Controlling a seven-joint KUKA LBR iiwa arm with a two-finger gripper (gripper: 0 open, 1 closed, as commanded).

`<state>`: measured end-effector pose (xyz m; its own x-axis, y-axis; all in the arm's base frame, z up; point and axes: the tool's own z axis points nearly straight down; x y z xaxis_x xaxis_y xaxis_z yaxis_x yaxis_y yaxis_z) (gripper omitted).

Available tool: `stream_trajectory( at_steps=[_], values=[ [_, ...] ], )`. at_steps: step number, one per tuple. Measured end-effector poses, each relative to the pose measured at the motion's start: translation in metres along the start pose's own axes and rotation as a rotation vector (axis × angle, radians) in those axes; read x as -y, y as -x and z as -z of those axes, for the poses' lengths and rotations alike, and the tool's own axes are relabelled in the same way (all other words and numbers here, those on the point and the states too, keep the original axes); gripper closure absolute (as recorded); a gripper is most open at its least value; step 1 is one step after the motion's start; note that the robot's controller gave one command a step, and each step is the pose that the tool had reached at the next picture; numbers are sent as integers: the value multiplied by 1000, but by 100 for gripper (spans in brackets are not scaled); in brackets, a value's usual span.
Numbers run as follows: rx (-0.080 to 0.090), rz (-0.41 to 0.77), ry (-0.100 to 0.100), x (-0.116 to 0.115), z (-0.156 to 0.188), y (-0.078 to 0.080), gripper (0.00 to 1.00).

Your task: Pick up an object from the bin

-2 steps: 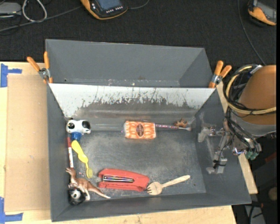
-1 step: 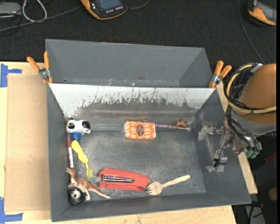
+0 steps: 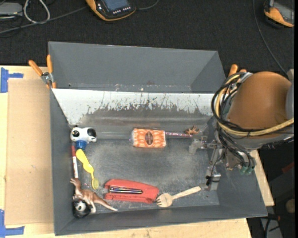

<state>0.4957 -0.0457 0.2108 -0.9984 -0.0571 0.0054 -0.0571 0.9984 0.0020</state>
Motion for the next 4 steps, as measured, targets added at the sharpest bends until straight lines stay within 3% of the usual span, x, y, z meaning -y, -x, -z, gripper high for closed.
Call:
stream_trajectory(
  at_steps=[1, 2, 3, 4],
  values=[
    [4, -247, -1, -16, 2, 32, 0],
    [1, -357, 0, -57, -17, 17, 0],
    [9, -73, -3, -117, -20, 29, 0],
    [-1, -163, -3, -133, -36, -2, 0]
  ],
)
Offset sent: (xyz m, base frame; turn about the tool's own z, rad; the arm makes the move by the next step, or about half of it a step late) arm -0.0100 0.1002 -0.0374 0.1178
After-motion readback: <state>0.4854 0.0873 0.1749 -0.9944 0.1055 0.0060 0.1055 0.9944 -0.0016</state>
